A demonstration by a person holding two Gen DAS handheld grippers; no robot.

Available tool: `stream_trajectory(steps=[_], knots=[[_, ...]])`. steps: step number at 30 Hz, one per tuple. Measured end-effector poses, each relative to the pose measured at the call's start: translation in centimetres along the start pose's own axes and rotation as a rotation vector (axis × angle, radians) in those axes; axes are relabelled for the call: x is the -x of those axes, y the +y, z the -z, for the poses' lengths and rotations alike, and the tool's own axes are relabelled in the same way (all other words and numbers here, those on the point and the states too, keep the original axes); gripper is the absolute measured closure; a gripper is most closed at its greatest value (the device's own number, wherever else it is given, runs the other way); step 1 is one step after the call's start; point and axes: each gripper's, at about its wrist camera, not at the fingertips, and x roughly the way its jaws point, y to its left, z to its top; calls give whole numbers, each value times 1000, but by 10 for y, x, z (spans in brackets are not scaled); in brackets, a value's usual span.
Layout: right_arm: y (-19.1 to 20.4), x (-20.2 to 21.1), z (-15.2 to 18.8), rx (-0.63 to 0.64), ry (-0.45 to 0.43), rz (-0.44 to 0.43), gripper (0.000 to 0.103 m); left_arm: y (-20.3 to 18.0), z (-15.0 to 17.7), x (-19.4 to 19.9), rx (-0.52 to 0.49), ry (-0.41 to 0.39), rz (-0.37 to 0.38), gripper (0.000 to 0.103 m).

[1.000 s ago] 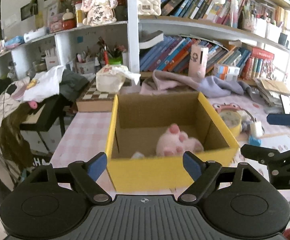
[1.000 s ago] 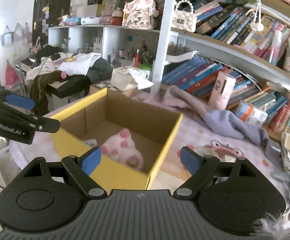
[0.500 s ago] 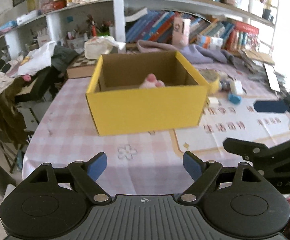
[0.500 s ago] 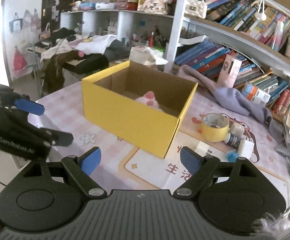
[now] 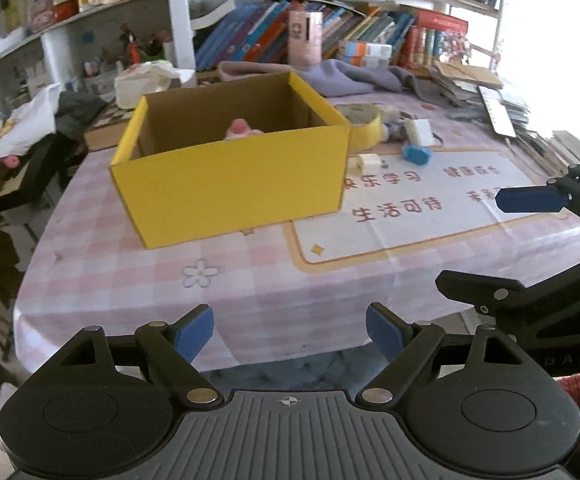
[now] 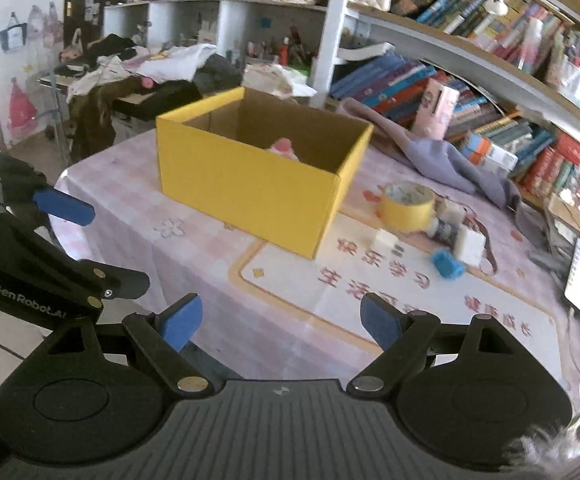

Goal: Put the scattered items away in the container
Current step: 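Withdraw both tools from the box and move back toward the remaining items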

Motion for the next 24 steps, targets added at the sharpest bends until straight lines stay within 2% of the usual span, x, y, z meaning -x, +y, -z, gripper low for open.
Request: stream_trajectory(steps=[6,14,24], knots=[[-8,3,16,-16,40,34,17,-13,3,-5,-26,3,36,17],[-22,1,22,-27,67,84,19,-24,-3,-15,-28,11,67,17],[-61,6,41,-106,126,171,20,-56,-22,-38,-95,30,145,17]])
